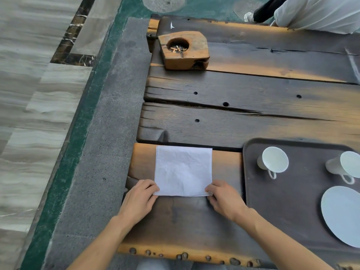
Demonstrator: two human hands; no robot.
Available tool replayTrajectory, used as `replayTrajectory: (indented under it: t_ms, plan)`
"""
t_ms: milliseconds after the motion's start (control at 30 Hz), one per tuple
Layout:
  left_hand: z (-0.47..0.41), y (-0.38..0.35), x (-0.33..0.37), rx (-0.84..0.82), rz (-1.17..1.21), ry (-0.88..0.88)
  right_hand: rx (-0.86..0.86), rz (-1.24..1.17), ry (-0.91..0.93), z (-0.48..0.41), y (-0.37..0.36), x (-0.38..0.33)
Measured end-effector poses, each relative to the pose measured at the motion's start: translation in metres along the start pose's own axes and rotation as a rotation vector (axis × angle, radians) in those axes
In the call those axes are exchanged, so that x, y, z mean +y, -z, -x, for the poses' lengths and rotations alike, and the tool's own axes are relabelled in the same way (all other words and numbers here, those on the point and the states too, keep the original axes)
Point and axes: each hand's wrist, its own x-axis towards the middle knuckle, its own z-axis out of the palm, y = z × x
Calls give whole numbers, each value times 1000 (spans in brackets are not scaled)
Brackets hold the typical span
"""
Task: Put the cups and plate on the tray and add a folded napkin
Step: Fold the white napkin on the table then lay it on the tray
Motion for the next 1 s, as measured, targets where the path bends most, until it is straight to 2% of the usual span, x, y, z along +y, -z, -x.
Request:
replayTrajectory:
  t_ms: [433,567,700,833,1000]
  plan:
    - [-5,-13,-3,183,3,-42,200,-89,55,-8,9,2]
    - [-5,-14,-4,172,-26,-76,148,-19,69,-6,10,4]
    - [-1,-15,-3,59,-80,-70,81,62,56,-3,5,9]
    - [-2,-13,1,41,-123,-65,32,52,33,1,-2,10]
    - [-14,-15,10,83,-131,-64,148,61,58,1,-9,6]
